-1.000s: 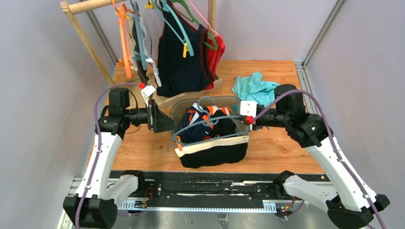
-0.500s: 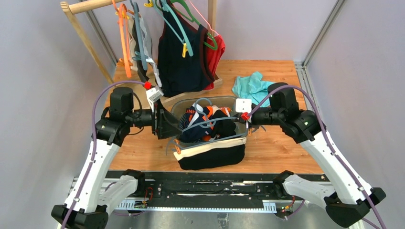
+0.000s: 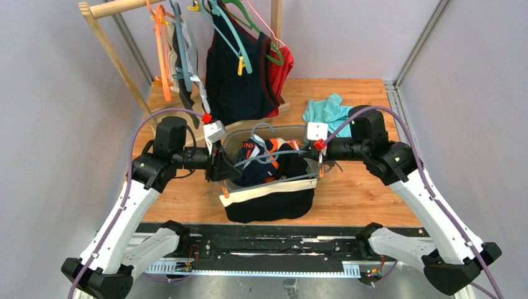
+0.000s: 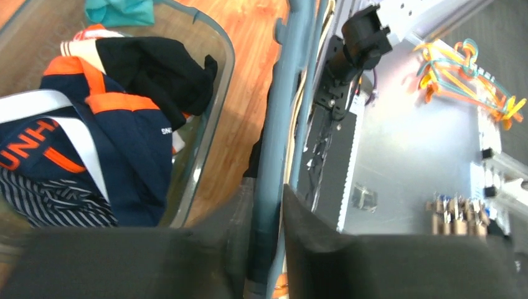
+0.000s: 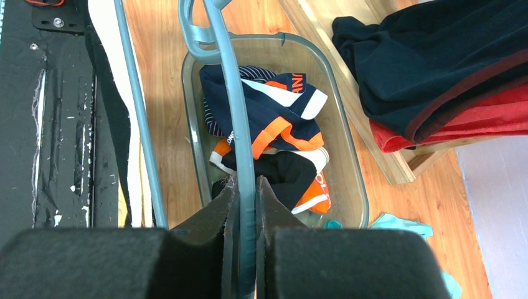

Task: Remove the underwear clipped to the hanger
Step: Remove the underwear from the hanger, then place the hanger at the clothesline.

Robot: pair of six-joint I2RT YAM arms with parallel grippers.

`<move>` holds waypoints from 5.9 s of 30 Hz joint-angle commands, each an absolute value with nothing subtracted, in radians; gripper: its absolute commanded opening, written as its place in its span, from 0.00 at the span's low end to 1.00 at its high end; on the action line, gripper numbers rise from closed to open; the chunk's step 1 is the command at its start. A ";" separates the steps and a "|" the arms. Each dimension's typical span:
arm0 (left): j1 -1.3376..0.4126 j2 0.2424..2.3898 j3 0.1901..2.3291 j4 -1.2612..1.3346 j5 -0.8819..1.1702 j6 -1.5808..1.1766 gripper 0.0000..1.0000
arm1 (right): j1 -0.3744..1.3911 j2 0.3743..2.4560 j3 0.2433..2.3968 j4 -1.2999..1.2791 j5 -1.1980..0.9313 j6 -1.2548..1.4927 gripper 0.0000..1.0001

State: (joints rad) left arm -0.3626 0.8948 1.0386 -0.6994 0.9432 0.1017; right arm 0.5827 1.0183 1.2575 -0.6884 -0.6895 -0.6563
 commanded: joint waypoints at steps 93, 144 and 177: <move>-0.178 1.040 1.034 -0.928 1.054 0.243 0.65 | 0.586 0.936 1.266 -0.834 -0.831 -0.881 0.01; -0.190 1.038 1.144 -0.983 1.032 0.183 0.01 | 0.580 0.923 1.329 -0.619 -0.625 -0.619 0.01; -0.105 0.925 1.151 -0.840 0.889 0.028 0.00 | 0.574 0.914 1.243 -0.617 -0.614 -0.746 0.01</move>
